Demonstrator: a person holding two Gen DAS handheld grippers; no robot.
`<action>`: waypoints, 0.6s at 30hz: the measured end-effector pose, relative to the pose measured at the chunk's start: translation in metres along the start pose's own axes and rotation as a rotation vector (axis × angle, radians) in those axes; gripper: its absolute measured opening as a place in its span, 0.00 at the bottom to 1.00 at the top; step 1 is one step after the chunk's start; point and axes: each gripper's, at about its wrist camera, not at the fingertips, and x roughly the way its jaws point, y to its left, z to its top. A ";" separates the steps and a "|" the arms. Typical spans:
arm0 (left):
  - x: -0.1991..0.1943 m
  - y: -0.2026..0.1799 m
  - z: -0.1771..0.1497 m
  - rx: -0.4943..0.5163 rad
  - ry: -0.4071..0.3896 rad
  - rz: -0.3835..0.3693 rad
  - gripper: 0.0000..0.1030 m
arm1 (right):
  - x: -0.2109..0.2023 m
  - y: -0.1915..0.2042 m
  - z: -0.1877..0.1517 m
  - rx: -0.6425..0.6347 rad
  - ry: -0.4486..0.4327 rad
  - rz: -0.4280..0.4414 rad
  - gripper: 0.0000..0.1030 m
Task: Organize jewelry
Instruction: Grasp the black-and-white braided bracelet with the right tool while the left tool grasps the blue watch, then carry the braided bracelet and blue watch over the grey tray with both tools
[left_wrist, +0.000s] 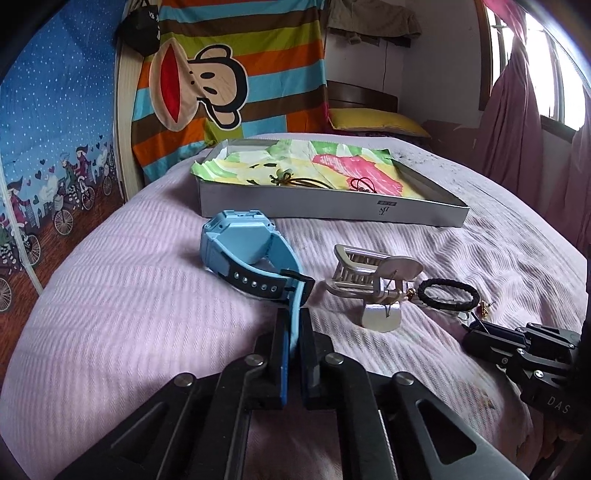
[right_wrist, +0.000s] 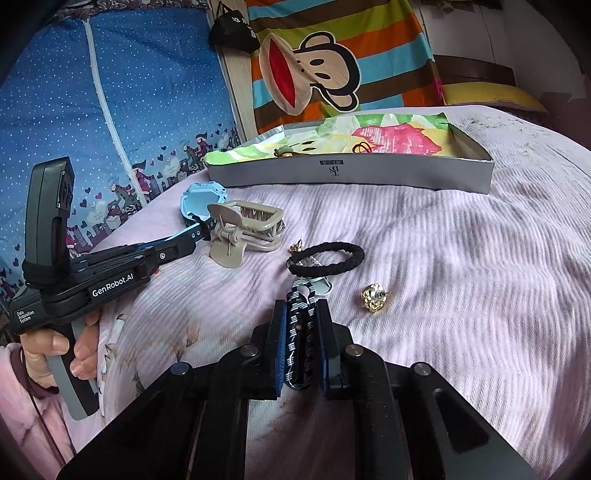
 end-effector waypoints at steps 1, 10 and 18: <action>-0.002 0.000 0.000 0.002 -0.007 0.001 0.04 | 0.000 0.000 -0.001 0.001 -0.001 0.001 0.12; -0.029 -0.009 -0.002 0.021 -0.066 -0.047 0.04 | -0.008 0.000 -0.003 -0.010 -0.048 0.023 0.12; -0.055 -0.017 0.007 0.036 -0.114 -0.088 0.03 | -0.021 0.004 0.000 -0.021 -0.105 0.035 0.12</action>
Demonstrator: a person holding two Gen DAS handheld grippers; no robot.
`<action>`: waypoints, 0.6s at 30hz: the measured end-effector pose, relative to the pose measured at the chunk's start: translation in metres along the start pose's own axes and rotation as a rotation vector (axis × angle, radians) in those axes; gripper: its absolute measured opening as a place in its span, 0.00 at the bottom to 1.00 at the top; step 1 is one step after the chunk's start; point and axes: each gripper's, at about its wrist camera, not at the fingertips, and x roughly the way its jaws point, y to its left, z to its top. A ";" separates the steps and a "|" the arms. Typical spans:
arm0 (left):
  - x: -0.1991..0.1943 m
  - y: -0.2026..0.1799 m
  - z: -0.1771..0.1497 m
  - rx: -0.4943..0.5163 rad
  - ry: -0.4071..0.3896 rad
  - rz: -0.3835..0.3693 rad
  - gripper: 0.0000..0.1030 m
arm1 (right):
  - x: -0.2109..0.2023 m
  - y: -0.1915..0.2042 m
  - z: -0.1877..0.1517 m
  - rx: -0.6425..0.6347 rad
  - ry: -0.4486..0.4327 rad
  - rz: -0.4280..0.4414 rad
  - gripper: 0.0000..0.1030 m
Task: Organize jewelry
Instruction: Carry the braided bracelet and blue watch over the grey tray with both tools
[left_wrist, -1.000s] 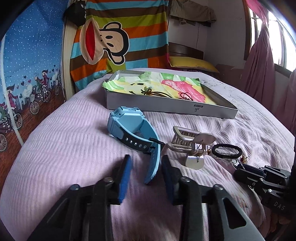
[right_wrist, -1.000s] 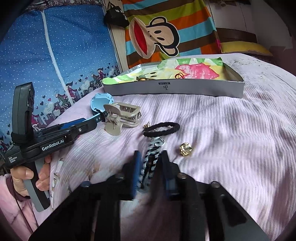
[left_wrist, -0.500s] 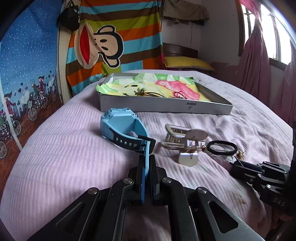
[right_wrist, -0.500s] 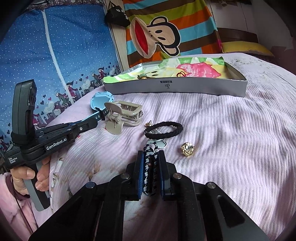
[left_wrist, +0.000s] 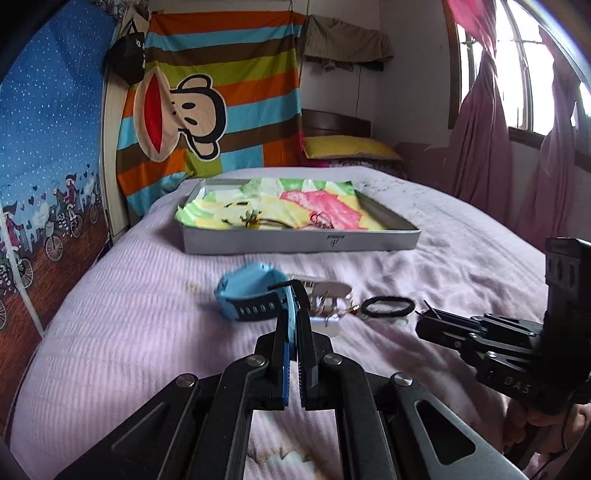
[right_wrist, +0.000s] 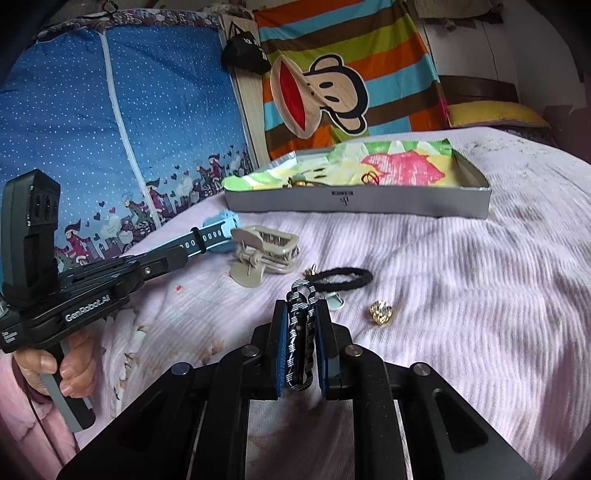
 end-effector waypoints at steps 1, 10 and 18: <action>-0.002 -0.001 0.003 0.002 -0.009 -0.004 0.03 | -0.002 0.001 0.001 -0.002 -0.007 0.000 0.12; -0.009 0.005 0.025 -0.021 -0.032 -0.027 0.03 | -0.015 0.003 0.023 -0.024 -0.063 -0.011 0.12; -0.017 0.010 0.054 -0.015 -0.102 -0.011 0.03 | -0.014 0.002 0.032 -0.027 -0.075 -0.008 0.12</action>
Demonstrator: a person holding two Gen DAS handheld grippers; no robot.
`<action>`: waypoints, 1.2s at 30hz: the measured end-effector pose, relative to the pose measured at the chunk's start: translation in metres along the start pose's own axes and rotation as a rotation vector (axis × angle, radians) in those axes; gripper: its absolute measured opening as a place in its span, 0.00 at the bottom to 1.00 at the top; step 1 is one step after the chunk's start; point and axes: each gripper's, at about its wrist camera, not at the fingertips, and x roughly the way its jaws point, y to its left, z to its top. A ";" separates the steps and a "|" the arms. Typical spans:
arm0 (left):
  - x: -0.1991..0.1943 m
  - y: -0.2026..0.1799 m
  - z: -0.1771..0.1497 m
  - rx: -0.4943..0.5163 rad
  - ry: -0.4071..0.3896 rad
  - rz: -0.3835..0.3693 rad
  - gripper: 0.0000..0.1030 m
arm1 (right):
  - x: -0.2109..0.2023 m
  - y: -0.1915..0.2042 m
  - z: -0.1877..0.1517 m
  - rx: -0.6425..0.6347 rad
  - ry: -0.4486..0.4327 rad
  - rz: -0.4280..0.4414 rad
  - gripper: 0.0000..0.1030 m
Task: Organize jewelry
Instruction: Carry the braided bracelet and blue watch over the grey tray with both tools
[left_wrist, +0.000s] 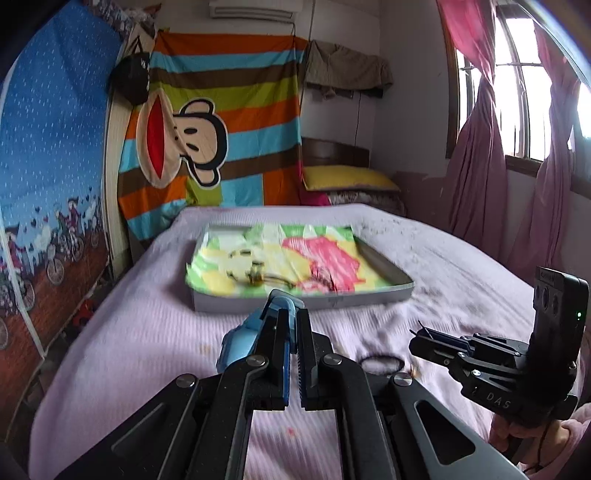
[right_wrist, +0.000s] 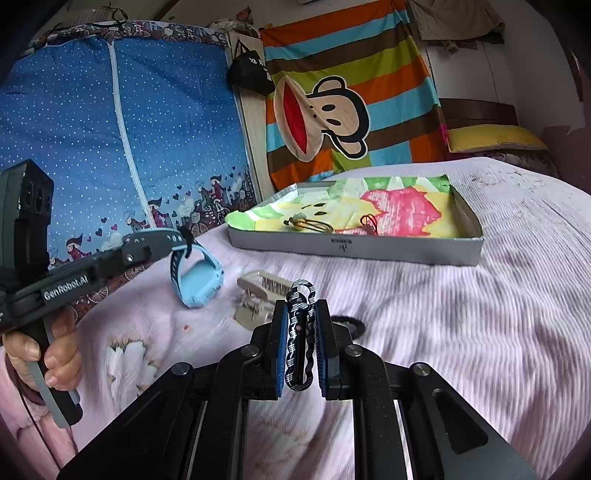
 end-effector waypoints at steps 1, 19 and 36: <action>0.003 0.000 0.009 0.002 -0.011 -0.004 0.03 | 0.001 0.001 0.002 -0.003 -0.003 0.000 0.12; 0.120 0.043 0.069 -0.158 -0.013 -0.186 0.03 | 0.106 -0.025 0.115 0.007 -0.026 -0.014 0.12; 0.163 0.063 0.033 -0.232 0.130 -0.176 0.04 | 0.190 -0.038 0.098 0.005 0.203 -0.056 0.12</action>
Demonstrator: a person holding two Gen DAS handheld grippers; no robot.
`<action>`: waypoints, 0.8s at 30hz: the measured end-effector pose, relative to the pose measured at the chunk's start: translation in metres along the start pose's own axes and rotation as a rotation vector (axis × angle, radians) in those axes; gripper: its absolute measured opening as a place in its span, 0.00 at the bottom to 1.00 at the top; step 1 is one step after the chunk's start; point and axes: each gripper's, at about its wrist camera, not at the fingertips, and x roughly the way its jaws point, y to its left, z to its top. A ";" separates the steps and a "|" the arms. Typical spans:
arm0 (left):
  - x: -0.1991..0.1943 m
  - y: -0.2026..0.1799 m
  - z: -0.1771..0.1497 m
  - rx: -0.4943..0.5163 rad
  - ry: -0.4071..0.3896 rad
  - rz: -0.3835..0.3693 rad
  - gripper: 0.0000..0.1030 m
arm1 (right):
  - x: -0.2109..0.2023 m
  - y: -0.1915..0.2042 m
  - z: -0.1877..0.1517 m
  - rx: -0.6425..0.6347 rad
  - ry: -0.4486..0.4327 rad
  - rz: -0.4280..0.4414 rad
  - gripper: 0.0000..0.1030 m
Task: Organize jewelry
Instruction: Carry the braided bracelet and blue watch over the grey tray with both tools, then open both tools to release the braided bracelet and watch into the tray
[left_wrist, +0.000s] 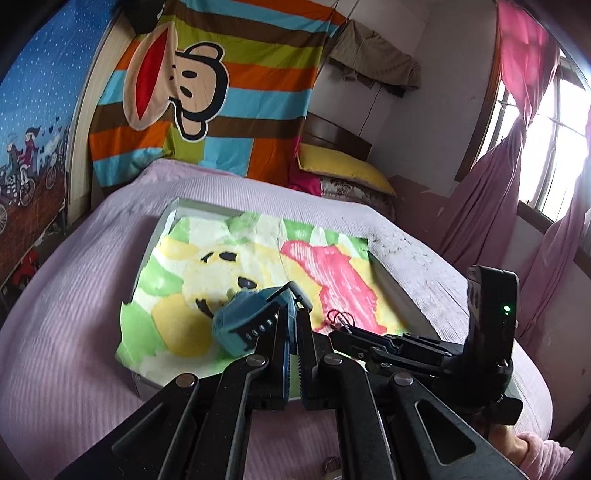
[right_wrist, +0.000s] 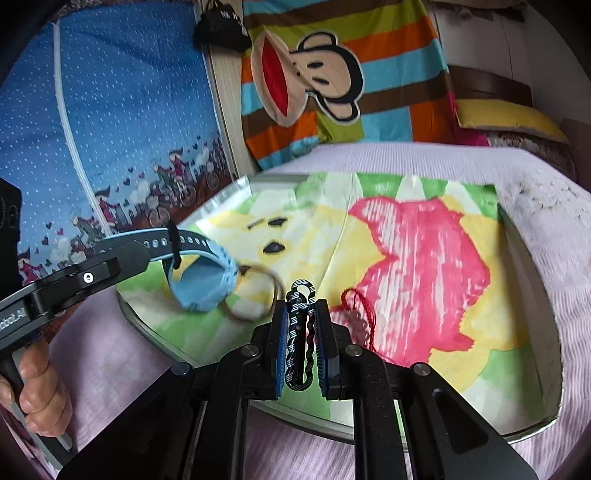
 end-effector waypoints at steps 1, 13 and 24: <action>0.000 0.001 -0.001 -0.003 0.004 -0.002 0.04 | 0.003 -0.001 -0.001 0.000 0.016 -0.003 0.12; -0.007 -0.006 -0.014 0.011 0.052 0.018 0.04 | 0.009 -0.002 -0.009 0.010 0.075 -0.005 0.13; -0.026 -0.018 -0.023 0.047 0.026 0.051 0.20 | -0.031 -0.005 -0.016 0.011 -0.027 -0.056 0.34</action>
